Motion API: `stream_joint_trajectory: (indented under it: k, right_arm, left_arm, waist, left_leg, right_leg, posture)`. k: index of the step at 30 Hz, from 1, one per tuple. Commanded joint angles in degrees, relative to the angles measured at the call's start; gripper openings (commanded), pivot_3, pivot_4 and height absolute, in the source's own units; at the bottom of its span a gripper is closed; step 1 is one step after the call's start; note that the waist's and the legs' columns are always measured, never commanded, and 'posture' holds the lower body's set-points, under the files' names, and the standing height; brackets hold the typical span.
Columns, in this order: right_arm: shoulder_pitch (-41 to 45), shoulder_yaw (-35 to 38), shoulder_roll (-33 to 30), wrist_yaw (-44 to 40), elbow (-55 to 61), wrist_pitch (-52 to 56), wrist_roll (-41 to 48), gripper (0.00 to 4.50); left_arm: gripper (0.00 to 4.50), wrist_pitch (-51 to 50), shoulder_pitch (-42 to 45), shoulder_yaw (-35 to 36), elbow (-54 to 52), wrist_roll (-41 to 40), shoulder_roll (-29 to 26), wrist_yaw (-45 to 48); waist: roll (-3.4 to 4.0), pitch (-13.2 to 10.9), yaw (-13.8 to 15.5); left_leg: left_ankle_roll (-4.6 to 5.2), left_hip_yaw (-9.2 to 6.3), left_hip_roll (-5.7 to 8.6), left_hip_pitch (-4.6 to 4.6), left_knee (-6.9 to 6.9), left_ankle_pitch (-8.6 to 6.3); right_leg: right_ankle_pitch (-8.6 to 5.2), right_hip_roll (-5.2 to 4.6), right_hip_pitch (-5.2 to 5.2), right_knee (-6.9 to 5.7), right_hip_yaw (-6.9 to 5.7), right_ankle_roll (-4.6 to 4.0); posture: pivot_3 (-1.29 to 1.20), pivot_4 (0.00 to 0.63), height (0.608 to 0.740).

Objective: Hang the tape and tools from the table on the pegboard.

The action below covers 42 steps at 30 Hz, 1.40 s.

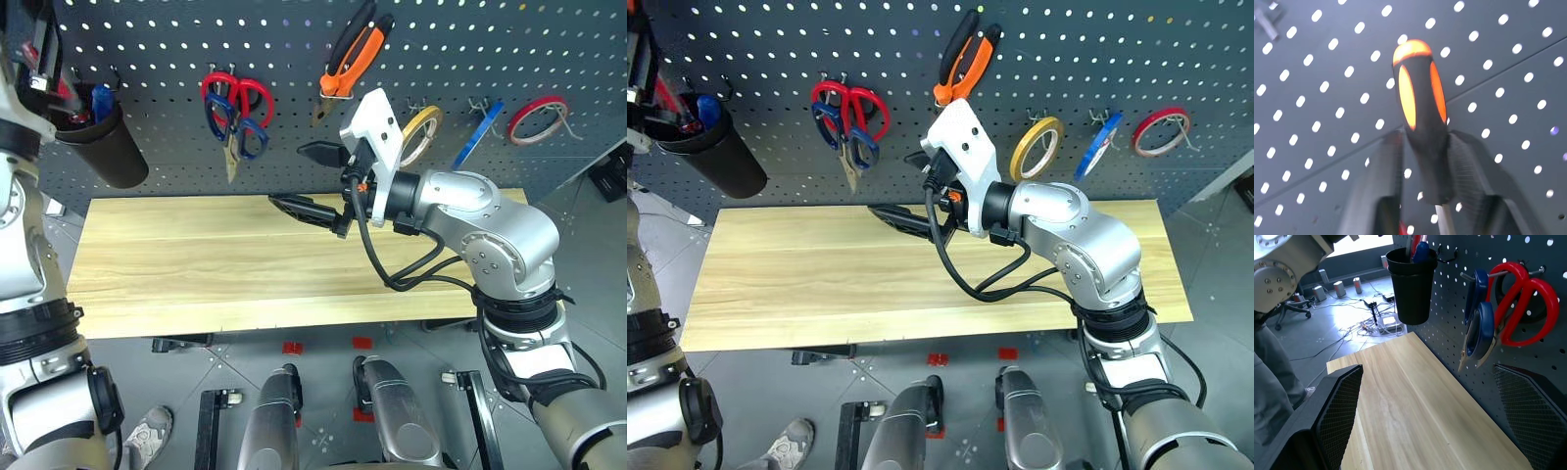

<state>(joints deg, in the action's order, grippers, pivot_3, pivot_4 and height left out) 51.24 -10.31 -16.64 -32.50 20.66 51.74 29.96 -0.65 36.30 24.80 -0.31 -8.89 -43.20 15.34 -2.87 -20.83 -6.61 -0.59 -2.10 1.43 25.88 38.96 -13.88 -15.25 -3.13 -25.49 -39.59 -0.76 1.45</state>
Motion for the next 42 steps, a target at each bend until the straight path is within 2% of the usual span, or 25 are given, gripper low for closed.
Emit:
stream_joint_trajectory:
  k: [1,6,9,11,13,16,22,28,35,42]
  right_arm:
    - [0.4,0.6,-0.1,-0.4,2.5,-1.5,0.3,4.50]
    - [0.3,0.8,0.1,-0.5,2.3,-2.1,0.3,4.50]
    - [-0.1,1.7,0.3,-0.4,2.5,-2.2,1.0,4.50]
    - [-0.8,2.4,0.2,-0.3,2.6,-2.5,1.4,4.50]
    - [-2.1,3.1,0.1,0.2,2.5,-3.3,1.3,4.50]
    - [-6.2,3.1,-1.1,-0.1,3.1,-6.1,-0.2,4.50]
    - [-16.2,2.0,-1.4,0.8,3.8,-13.7,-4.0,4.50]
    - [-26.0,1.8,2.6,4.4,-1.5,-26.5,-10.8,4.50]
    - [-33.1,2.7,3.8,6.8,-14.3,-40.8,-18.3,4.50]
    - [-34.9,5.1,5.1,13.6,-27.5,-49.1,-24.1,4.50]
  left_arm:
    - [2.93,0.7,-0.7,3.8,-5.3,-0.5,0.2,-2.9]
    - [4.42,-3.8,-2.0,4.9,-9.3,-0.4,1.4,-6.3]
    - [4.42,-13.6,-1.8,3.4,-14.9,-3.6,2.9,-7.6]
    - [4.42,-26.0,-2.5,2.3,-20.2,-14.3,5.6,-6.4]
    - [4.42,-34.3,-5.2,1.3,-25.2,-21.2,7.5,-5.6]
    - [4.42,-41.8,-10.1,-1.8,-31.6,-19.3,8.7,-9.8]
    - [4.42,-42.1,-21.1,-4.5,-38.2,-21.1,11.6,-6.3]
    - [4.42,-35.2,-32.1,-8.3,-37.9,-15.5,14.5,-4.9]
    - [4.42,-23.3,-40.9,-10.3,-31.1,-7.0,20.6,-6.5]
    - [4.42,-14.4,-43.4,-10.7,-23.5,-3.6,23.5,-4.9]
  waist:
    - [-0.09,0.2,0.0]
    - [-0.10,0.9,0.0]
    - [-0.19,1.3,0.1]
    - [-0.19,1.7,0.2]
    - [-0.18,2.3,0.3]
    - [-0.25,3.0,0.1]
    - [0.23,4.5,0.1]
    - [0.37,6.2,0.2]
    - [0.75,9.5,0.3]
    - [1.00,13.0,0.6]
  left_leg:
    - [0.00,0.00,0.00,0.00,0.00,0.00]
    - [0.00,0.01,0.00,0.00,0.00,0.00]
    - [0.00,-0.01,0.01,0.00,0.01,0.00]
    - [0.00,-0.02,0.02,0.00,0.04,0.00]
    - [0.00,-0.05,0.04,0.00,0.03,0.00]
    - [0.00,-0.06,0.04,-0.02,0.00,0.00]
    - [0.01,0.03,0.03,-0.09,-0.01,0.00]
    - [0.03,0.15,0.02,-0.27,-0.08,-0.02]
    - [0.17,0.28,0.03,-0.53,-0.26,-0.13]
    - [0.45,0.50,0.08,-1.50,-0.91,-0.30]
  right_leg:
    - [0.00,0.00,0.00,-0.01,0.01,0.00]
    - [0.00,0.00,-0.01,-0.05,0.03,0.00]
    - [0.00,0.00,-0.01,-0.16,0.02,0.00]
    - [0.00,0.00,0.00,-0.30,0.03,0.00]
    - [0.00,0.00,0.04,-0.30,0.05,0.00]
    - [0.00,0.02,0.05,-0.30,0.08,0.00]
    - [0.00,0.04,0.05,-0.26,0.18,0.00]
    - [-0.01,0.06,0.16,-0.15,0.29,-0.01]
    - [-0.01,0.07,0.44,0.17,0.36,-0.01]
    - [-0.02,0.07,1.34,0.69,0.37,0.00]
  posture:
    - [-0.26,0.259,0.740]
    - [-0.25,0.254,0.740]
    - [-0.25,0.250,0.740]
    - [-0.23,0.243,0.740]
    - [-0.24,0.239,0.740]
    - [-0.23,0.225,0.740]
    - [-0.23,0.199,0.740]
    - [-0.23,0.175,0.740]
    - [-0.20,0.120,0.740]
    - [-0.18,0.072,0.740]
